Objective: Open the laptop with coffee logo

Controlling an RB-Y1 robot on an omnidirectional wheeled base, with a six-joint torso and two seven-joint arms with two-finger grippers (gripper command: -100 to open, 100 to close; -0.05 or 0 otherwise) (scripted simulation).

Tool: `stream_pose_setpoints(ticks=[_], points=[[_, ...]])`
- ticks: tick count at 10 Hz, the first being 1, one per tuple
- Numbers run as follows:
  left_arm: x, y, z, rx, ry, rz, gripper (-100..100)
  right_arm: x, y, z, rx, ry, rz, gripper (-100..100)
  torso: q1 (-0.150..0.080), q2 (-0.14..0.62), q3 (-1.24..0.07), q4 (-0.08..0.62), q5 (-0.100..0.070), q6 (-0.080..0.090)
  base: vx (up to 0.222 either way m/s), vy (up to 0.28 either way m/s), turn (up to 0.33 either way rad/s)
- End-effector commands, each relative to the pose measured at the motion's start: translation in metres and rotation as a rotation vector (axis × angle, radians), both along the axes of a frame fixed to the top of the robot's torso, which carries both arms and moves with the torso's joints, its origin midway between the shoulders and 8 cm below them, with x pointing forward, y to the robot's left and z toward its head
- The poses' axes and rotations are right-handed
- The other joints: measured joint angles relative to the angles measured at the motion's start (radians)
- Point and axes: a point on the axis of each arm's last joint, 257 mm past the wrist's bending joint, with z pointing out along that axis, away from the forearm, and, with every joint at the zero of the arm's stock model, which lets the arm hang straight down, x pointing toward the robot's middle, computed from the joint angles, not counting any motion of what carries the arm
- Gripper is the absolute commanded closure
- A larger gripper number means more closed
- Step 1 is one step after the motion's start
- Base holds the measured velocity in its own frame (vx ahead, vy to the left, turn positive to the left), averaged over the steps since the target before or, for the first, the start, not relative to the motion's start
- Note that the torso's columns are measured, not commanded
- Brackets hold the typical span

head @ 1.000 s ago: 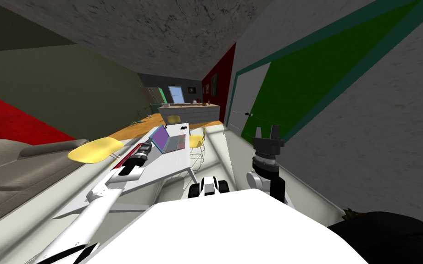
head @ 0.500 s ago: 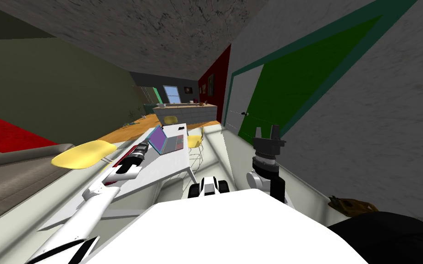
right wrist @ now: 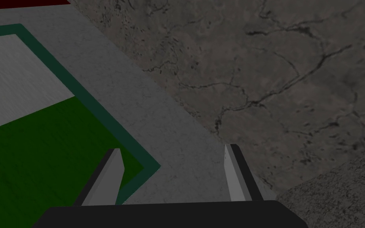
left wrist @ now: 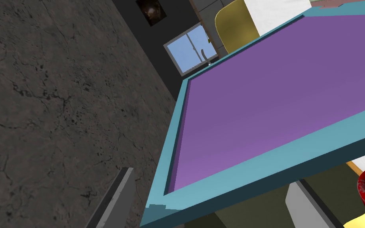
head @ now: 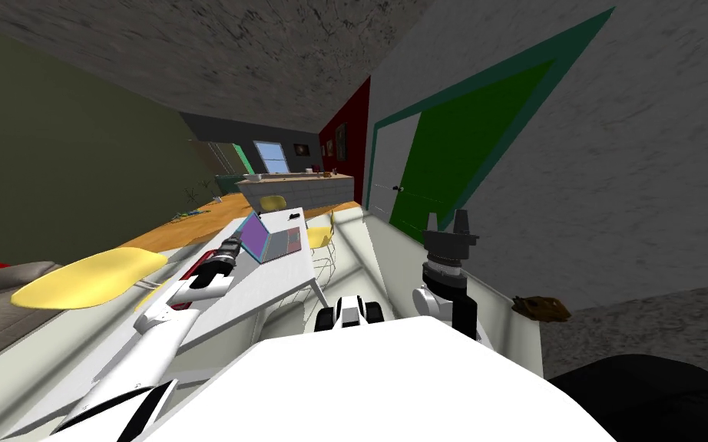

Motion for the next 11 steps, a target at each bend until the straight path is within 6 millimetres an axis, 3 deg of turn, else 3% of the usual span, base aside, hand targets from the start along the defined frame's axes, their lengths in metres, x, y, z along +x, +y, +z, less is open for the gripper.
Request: stream_pose_setpoints(ticks=[1,3,4,5,11], points=[[0.002,-0.009,-0.001,0.001,0.001,-0.022,100,0.000,0.000,0.000,0.000,0.000,0.000,0,0.000,-0.001,-0.001,0.000,0.000,-0.001,0.037,-0.016,0.227],[0.004,-0.027,-0.004,0.001,0.001,-0.071,100,0.000,0.000,0.000,0.000,0.000,0.000,0,0.004,-0.003,-0.001,-0.004,0.005,-0.008,0.101,-0.063,0.299],[0.005,-0.037,-0.005,-0.001,0.002,-0.096,100,0.000,0.000,0.000,0.000,0.000,0.000,0,0.005,-0.003,-0.001,-0.005,0.007,-0.003,0.103,-0.058,0.271],[0.007,-0.031,0.005,0.012,-0.013,-0.083,100,0.000,0.000,0.000,0.000,0.000,0.000,0,0.006,-0.002,-0.001,-0.005,0.007,-0.002,0.026,-0.028,0.089],[0.009,-0.022,-0.003,0.221,0.090,-0.035,100,0.000,0.000,0.000,0.000,0.000,0.000,0,0.002,-0.009,-0.005,-0.006,0.006,0.005,-0.017,-0.030,-0.103]])
